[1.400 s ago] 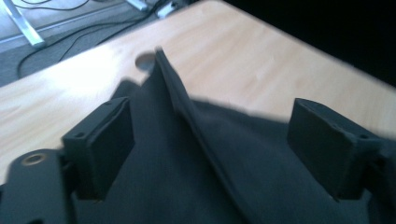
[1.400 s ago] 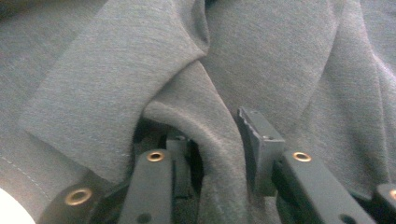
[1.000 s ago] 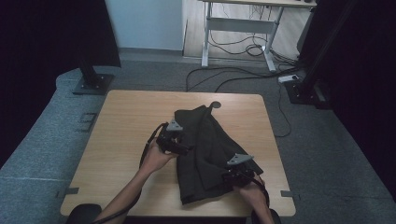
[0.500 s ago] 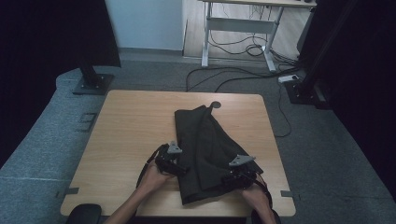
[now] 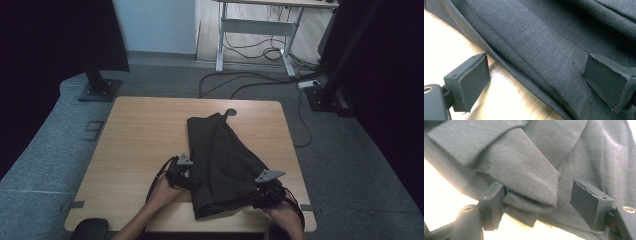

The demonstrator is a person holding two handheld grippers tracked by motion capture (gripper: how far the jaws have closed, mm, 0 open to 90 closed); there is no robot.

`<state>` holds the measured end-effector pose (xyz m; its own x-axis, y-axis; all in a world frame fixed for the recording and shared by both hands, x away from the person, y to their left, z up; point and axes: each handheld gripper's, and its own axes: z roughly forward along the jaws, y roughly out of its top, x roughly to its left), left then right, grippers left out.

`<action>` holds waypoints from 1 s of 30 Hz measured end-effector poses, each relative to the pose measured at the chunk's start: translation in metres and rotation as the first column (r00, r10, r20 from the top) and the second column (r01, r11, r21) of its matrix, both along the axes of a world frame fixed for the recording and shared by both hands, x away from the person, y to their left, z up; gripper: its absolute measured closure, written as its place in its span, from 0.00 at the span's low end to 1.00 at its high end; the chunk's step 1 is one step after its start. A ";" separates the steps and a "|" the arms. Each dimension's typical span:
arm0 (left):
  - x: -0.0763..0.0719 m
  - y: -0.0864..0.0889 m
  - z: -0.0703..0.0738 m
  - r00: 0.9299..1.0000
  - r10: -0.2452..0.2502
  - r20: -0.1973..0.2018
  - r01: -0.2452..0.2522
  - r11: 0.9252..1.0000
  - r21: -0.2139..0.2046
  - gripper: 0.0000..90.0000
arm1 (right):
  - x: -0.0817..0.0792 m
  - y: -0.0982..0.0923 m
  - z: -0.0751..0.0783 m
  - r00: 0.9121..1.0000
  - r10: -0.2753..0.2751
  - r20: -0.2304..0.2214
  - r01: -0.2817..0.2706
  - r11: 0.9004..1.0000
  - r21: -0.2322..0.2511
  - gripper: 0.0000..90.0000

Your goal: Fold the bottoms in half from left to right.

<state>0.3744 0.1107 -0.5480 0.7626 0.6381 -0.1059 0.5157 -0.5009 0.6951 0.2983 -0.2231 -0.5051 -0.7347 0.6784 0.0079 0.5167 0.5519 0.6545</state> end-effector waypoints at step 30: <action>-0.002 0.000 0.000 1.000 0.014 0.003 -0.014 1.000 0.002 0.07 | 0.065 0.131 0.002 0.993 -0.106 0.043 0.109 0.992 -0.069 0.11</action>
<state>0.3726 0.1105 -0.5481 0.7542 0.6485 -0.1025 0.5204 -0.4953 0.6956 0.3632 -0.0916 -0.5027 -0.6560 0.7515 -0.0703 0.5503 0.5400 0.6368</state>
